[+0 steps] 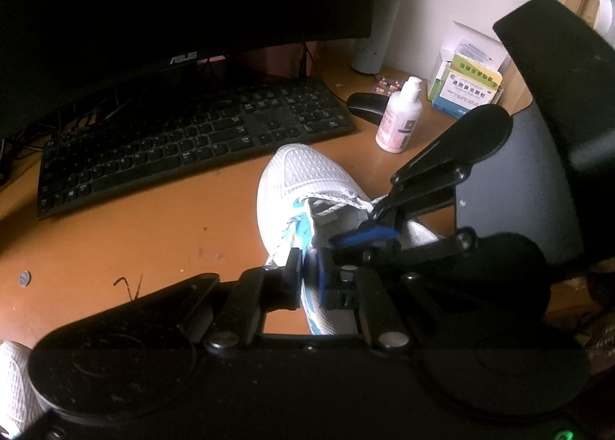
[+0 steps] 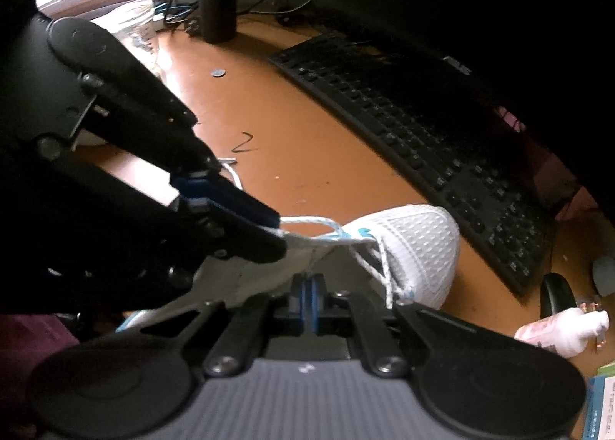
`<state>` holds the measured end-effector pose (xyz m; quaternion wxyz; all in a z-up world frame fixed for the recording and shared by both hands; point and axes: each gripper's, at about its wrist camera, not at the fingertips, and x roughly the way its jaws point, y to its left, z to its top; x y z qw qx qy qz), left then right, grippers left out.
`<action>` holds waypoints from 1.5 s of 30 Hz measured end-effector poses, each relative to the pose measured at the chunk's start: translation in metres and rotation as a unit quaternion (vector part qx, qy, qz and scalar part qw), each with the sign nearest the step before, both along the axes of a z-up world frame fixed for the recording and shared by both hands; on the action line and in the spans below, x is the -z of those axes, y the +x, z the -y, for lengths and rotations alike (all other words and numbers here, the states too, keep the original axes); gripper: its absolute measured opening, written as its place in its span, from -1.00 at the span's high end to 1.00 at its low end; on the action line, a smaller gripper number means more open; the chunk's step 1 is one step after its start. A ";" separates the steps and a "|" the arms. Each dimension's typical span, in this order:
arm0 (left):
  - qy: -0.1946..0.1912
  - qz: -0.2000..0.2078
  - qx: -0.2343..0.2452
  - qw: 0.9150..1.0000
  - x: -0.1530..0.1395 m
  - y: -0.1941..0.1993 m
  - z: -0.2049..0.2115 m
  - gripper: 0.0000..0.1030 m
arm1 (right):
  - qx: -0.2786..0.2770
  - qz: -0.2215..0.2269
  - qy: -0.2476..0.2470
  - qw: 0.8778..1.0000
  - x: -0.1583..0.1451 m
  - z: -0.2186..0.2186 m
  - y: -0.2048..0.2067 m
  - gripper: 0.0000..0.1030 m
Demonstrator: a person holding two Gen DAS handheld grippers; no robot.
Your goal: Lace up shoes with both hands
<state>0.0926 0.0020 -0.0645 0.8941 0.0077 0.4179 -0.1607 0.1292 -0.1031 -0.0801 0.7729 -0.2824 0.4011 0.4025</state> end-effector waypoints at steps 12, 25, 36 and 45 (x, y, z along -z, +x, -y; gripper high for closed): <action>0.002 -0.001 0.009 1.000 0.002 0.003 -0.004 0.89 | -0.014 -0.004 0.004 1.000 -0.003 -0.003 -0.004 0.93; -0.010 -0.008 0.004 1.000 0.002 0.004 -0.007 0.89 | -0.024 0.035 0.022 0.999 -0.008 -0.003 -0.004 0.93; -0.026 0.012 0.002 1.000 -0.021 0.001 -0.016 0.87 | -0.048 0.040 0.036 0.997 -0.008 0.000 -0.002 0.93; -0.074 -0.012 -0.038 0.996 -0.005 0.023 -0.025 0.87 | -0.048 0.036 0.040 0.997 -0.006 -0.002 0.001 0.93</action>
